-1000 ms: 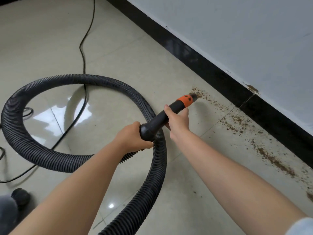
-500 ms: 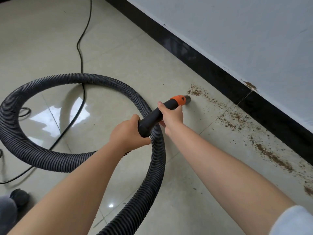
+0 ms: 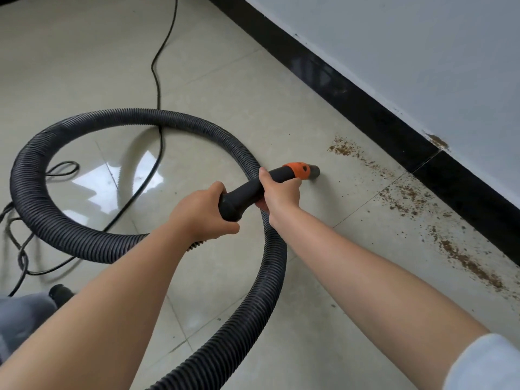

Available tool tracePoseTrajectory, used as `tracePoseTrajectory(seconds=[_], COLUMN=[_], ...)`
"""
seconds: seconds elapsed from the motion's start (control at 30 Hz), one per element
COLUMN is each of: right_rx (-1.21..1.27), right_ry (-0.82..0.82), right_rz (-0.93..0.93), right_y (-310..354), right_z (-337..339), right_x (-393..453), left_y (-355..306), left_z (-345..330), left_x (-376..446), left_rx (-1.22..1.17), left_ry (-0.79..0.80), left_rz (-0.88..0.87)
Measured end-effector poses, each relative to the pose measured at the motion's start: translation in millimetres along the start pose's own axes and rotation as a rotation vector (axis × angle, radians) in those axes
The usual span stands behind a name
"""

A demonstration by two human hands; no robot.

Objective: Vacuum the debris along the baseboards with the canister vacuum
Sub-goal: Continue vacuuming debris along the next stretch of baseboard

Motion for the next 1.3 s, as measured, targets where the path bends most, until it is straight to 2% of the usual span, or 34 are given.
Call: tracePoseTrajectory(seconds=[0.17,0.47,0.73,1.1,1.3], right_rx=[0.021,0.065,0.018,0.016,0.124], right_ry=[-0.018,-0.126,-0.138,-0.076,0.023], right_rz=[0.011,0.094,0.126,0.116,0.077], right_y=[-1,18,27,39,58], right_z=[-5,31,45,67,67], right_x=[-1,49,69,104,113], left_y=[2,-58,-76,-105,-114], left_z=[-4,-28,-36,-44,-34], left_x=[-2,19,32,53,67], left_rx=[-0.013,-0.045,-0.065,-0.069,-0.074], left_ry=[-0.005,-0.104,-0.117,-0.112,-0.105], left_rz=[0.012,-0.063,-0.062,-0.070,-0.052])
Point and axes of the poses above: each hand's wrist, its own x-axis towards the middle knuckle, its own z-axis out of the back of the hand, y = z × x, the point moved 3 cm from there along x, towards the middle knuckle, and after that the axes turned 4 degrees about z, right-handed, at the moved point
